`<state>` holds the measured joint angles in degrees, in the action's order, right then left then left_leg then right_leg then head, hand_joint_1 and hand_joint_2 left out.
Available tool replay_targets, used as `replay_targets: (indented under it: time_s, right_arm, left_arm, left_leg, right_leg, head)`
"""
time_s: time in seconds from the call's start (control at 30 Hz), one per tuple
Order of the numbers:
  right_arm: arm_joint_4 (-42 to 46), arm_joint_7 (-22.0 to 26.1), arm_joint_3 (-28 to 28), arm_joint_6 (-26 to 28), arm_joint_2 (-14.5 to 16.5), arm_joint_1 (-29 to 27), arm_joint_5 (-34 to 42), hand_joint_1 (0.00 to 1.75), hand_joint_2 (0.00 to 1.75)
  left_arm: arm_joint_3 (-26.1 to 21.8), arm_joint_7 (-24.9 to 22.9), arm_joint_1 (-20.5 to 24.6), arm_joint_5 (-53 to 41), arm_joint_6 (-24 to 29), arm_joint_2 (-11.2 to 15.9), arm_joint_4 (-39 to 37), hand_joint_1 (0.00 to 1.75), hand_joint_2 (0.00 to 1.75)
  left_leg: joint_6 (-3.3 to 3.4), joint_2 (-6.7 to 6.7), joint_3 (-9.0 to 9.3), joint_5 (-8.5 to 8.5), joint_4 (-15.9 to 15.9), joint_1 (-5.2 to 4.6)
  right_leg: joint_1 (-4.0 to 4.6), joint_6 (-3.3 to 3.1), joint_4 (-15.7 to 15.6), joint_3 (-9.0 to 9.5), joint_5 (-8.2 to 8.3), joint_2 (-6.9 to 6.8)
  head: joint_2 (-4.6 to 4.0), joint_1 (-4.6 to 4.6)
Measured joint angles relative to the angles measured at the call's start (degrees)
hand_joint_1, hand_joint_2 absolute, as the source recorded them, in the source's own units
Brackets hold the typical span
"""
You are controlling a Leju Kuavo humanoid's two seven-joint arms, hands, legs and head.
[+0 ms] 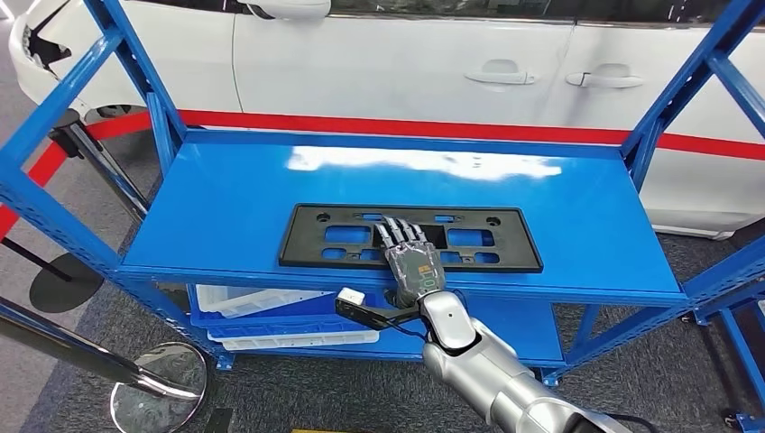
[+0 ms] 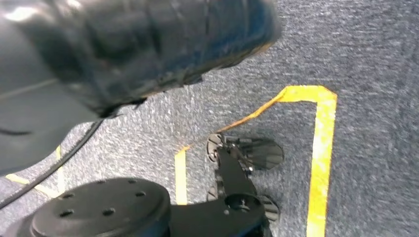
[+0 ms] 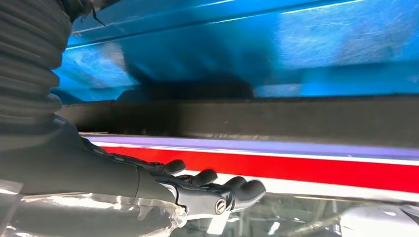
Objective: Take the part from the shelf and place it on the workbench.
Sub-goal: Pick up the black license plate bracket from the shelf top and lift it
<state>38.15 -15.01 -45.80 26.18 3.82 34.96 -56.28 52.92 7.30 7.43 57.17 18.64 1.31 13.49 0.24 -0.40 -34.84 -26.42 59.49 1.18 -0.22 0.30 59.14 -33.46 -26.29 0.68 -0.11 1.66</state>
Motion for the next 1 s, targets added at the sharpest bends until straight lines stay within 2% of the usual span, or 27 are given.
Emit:
replay_targets:
  time_s: [0.07,0.13,0.17,0.23,0.27,0.3,0.33,0.37,0.43,0.47,0.53,0.6,0.67,0.73,0.77,0.8,0.83,0.93,1.0]
  right_arm:
    - [-0.14,-0.08,0.10,-0.01,-0.08,-0.02,0.18,0.00,1.75]
    - [-0.33,-0.09,0.36,-0.02,-0.13,0.00,0.68,0.00,1.75]
    - [-0.45,-0.09,0.51,-0.03,-0.15,-0.01,0.93,0.17,1.75]
    - [-0.66,-0.08,0.74,-0.05,-0.21,-0.09,1.28,0.87,1.75]
    - [-0.78,-0.06,0.82,-0.08,-0.26,-0.12,1.45,1.28,1.75]
    - [-0.87,-0.02,0.90,-0.10,-0.29,-0.13,1.74,1.55,1.75]
    - [-0.97,0.05,0.97,-0.15,-0.33,-0.13,2.13,1.66,1.75]
    - [-1.08,0.15,1.08,-0.22,-0.38,-0.14,2.58,1.72,1.75]
    - [-1.26,0.44,1.31,-0.24,-0.50,-0.15,3.33,1.75,1.75]
    - [-1.33,0.63,1.40,-0.13,-0.54,-0.17,3.56,1.75,1.75]
    - [-1.38,1.03,1.45,0.38,-0.59,-0.25,3.70,1.75,1.75]
    - [-1.38,1.35,1.48,0.93,-0.61,-0.33,3.70,1.75,1.75]
    - [-1.38,1.61,1.49,1.27,-0.61,-0.38,3.70,1.75,1.75]
    - [-1.38,1.78,1.49,1.56,-0.61,-0.44,3.71,1.75,1.75]
    - [-1.38,1.81,1.49,1.71,-0.61,-0.46,3.71,1.75,1.75]
    - [-1.38,1.82,1.50,1.80,-0.61,-0.46,3.71,1.75,1.75]
    - [-1.38,1.83,1.52,1.85,-0.61,-0.45,3.71,1.75,1.75]
    - [-1.38,1.91,1.66,1.99,-0.67,-0.37,3.73,1.75,1.75]
    - [-1.38,2.05,1.81,2.15,-0.77,-0.23,3.73,1.75,1.75]
  left_arm:
    - [0.00,-0.01,0.01,0.00,0.00,0.00,0.00,0.00,0.00]
    - [0.00,-0.02,0.08,-0.01,0.00,0.01,0.00,0.00,0.00]
    - [0.00,-0.02,0.06,-0.01,0.00,0.02,0.00,0.00,0.00]
    - [0.00,-0.03,-0.03,0.00,0.00,0.02,0.00,0.00,0.00]
    - [0.00,-0.04,-0.09,-0.01,-0.01,0.02,0.00,0.00,0.00]
    - [0.00,-0.04,-0.12,0.00,-0.01,0.01,0.00,0.00,0.00]
    - [0.00,-0.04,-0.14,0.00,-0.02,0.01,0.00,0.00,0.00]
    - [0.00,-0.04,-0.14,-0.01,-0.03,0.00,0.00,0.00,0.00]
    - [0.00,-0.02,-0.13,-0.01,-0.04,0.00,0.00,0.00,0.00]
    - [0.00,-0.01,-0.12,-0.01,-0.03,0.01,0.00,0.00,0.00]
    - [0.00,0.00,-0.15,-0.01,-0.02,0.02,0.00,0.00,0.00]
    - [0.00,0.01,-0.25,-0.04,-0.03,0.05,0.00,0.00,0.00]
    - [0.02,0.05,-0.31,-0.08,-0.06,0.09,0.00,0.00,0.00]
    - [0.05,0.09,-0.35,-0.16,-0.10,0.08,0.00,0.00,0.00]
    - [0.05,0.09,-0.40,-0.22,-0.11,0.08,0.00,0.00,0.00]
    - [0.07,0.07,-0.48,-0.31,-0.12,0.08,-0.01,0.00,0.00]
    - [0.08,0.04,-0.57,-0.41,-0.13,0.10,-0.03,0.00,0.00]
    - [0.10,-0.02,-0.60,-0.63,-0.14,0.19,-0.10,0.00,0.00]
    - [0.17,-0.07,-0.48,-0.72,-0.14,0.20,-0.11,0.00,0.00]
  left_leg:
    - [0.83,0.17,-0.01,0.35,-0.30,0.05]
    - [1.44,0.31,-0.12,0.67,-0.54,0.11]
    - [1.58,0.34,-0.23,0.73,-0.55,0.04]
    - [1.70,0.36,-0.43,0.80,-0.54,-0.10]
    - [1.72,0.36,-0.47,0.82,-0.54,-0.14]
    - [1.73,0.34,-0.47,0.83,-0.53,-0.16]
    - [1.72,0.30,-0.44,0.83,-0.53,-0.16]
    - [1.69,0.26,-0.37,0.84,-0.53,-0.15]
    - [1.41,0.16,-0.43,0.89,-0.46,-0.28]
    - [1.12,0.14,-0.57,0.98,-0.44,-0.35]
    - [0.43,0.10,-0.83,1.29,-0.61,-0.44]
    - [-0.19,0.08,-1.14,1.05,-0.35,-0.38]
    - [-0.67,0.08,-2.83,-1.39,3.47,-0.30]
    - [-1.01,0.10,-6.05,-5.01,10.84,-0.22]
    - [-1.15,0.11,-7.34,-6.04,13.78,-0.17]
    - [-1.27,0.11,-7.74,-6.10,14.97,-0.12]
    - [-1.35,0.12,-7.05,-5.16,13.99,-0.05]
    - [-1.24,0.11,-1.45,-1.20,3.82,0.19]
    - [-0.52,0.09,0.36,-0.76,0.37,0.15]
  right_leg:
    - [-0.18,0.54,0.62,-0.40,-0.55,0.04]
    - [-0.31,0.89,5.02,-2.38,-3.41,-0.08]
    - [-0.35,1.01,8.88,-4.08,-5.44,-0.14]
    - [-0.35,1.14,15.47,-7.10,-8.05,-0.15]
    - [-0.35,1.14,16.99,-7.81,-8.22,-0.15]
    - [-0.35,1.09,16.48,-7.55,-7.40,-0.16]
    - [-0.35,0.99,14.31,-6.46,-5.89,-0.16]
    - [-0.35,0.82,10.63,-4.61,-3.87,-0.16]
    - [-0.21,0.38,3.12,-1.06,-1.09,-0.16]
    - [-0.09,0.20,0.99,-0.17,-0.56,-0.15]
    - [0.18,-0.12,0.16,-0.08,-0.45,-0.13]
    - [-0.06,-0.77,-0.34,0.08,0.00,-0.28]
    - [-0.36,-1.47,-0.92,0.31,0.44,-0.60]
    - [-0.28,-1.74,-0.95,0.19,0.52,-0.90]
    - [-0.23,-1.77,-0.89,0.11,0.53,-1.01]
    - [-0.22,-1.77,-0.81,0.05,0.54,-1.06]
    - [-0.25,-1.75,-0.68,0.00,0.53,-1.07]
    - [-0.21,-1.23,0.17,-0.29,0.23,-0.94]
    - [0.07,-0.54,0.53,-0.56,0.10,-0.69]
  head:
    - [0.00,-0.05]
    - [0.00,-0.24]
    - [0.00,-0.32]
    - [0.00,-0.35]
    - [0.00,-0.36]
    - [0.00,-0.36]
    - [0.00,-0.37]
    - [0.00,-0.38]
    - [0.00,-0.34]
    - [0.00,-0.31]
    - [0.00,-0.27]
    - [0.00,-0.24]
    - [0.00,-0.07]
    - [0.00,0.04]
    - [0.00,0.03]
    - [0.00,0.03]
    - [0.00,0.03]
    - [0.00,0.07]
    - [0.00,-0.14]
